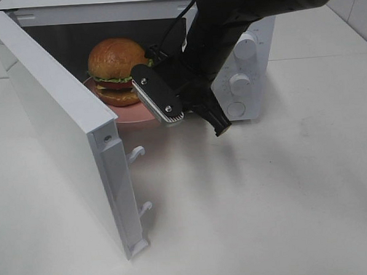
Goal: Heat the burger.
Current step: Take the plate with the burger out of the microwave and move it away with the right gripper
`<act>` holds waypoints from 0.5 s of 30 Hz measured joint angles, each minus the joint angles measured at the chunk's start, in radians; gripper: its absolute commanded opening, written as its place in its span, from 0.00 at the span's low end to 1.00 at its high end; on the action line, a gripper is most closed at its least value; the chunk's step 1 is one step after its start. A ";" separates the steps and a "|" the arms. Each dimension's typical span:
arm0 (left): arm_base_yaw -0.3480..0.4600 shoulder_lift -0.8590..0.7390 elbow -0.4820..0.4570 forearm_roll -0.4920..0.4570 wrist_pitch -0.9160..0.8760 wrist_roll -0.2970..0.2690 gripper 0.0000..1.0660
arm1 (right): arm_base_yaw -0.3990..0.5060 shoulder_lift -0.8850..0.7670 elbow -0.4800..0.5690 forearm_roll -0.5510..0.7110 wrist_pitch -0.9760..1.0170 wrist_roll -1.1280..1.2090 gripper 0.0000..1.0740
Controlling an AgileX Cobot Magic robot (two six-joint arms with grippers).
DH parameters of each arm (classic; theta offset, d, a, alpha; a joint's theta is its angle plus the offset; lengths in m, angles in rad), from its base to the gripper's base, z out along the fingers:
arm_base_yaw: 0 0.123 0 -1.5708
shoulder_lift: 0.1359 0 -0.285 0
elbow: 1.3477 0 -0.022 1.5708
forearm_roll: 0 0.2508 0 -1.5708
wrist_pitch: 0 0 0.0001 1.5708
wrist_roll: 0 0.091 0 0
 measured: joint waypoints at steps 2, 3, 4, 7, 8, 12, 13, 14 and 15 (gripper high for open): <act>0.000 0.000 0.000 0.000 0.000 0.000 0.94 | 0.000 -0.011 0.018 0.000 -0.004 0.000 0.00; 0.000 0.000 0.000 0.000 0.000 0.000 0.94 | 0.000 -0.011 0.018 0.000 -0.004 0.000 0.00; 0.000 0.000 0.000 0.000 0.000 0.000 0.94 | 0.000 -0.034 0.049 -0.001 -0.006 0.000 0.00; 0.000 0.000 0.000 0.000 0.000 0.000 0.94 | 0.000 -0.062 0.094 -0.001 -0.015 0.000 0.00; 0.000 0.000 0.000 0.000 0.000 0.000 0.94 | 0.000 -0.062 0.094 -0.001 -0.015 0.000 0.00; 0.000 0.000 0.000 0.000 0.000 0.000 0.94 | 0.000 -0.112 0.167 -0.002 -0.033 0.000 0.00; 0.000 0.000 0.000 0.000 0.000 0.000 0.94 | 0.000 -0.132 0.195 -0.003 -0.045 0.000 0.00; 0.000 0.000 0.000 0.000 0.000 0.000 0.94 | 0.000 -0.132 0.195 -0.003 -0.045 0.000 0.00; 0.000 0.000 0.000 0.000 0.000 0.000 0.94 | 0.000 -0.148 0.219 -0.003 -0.054 0.000 0.00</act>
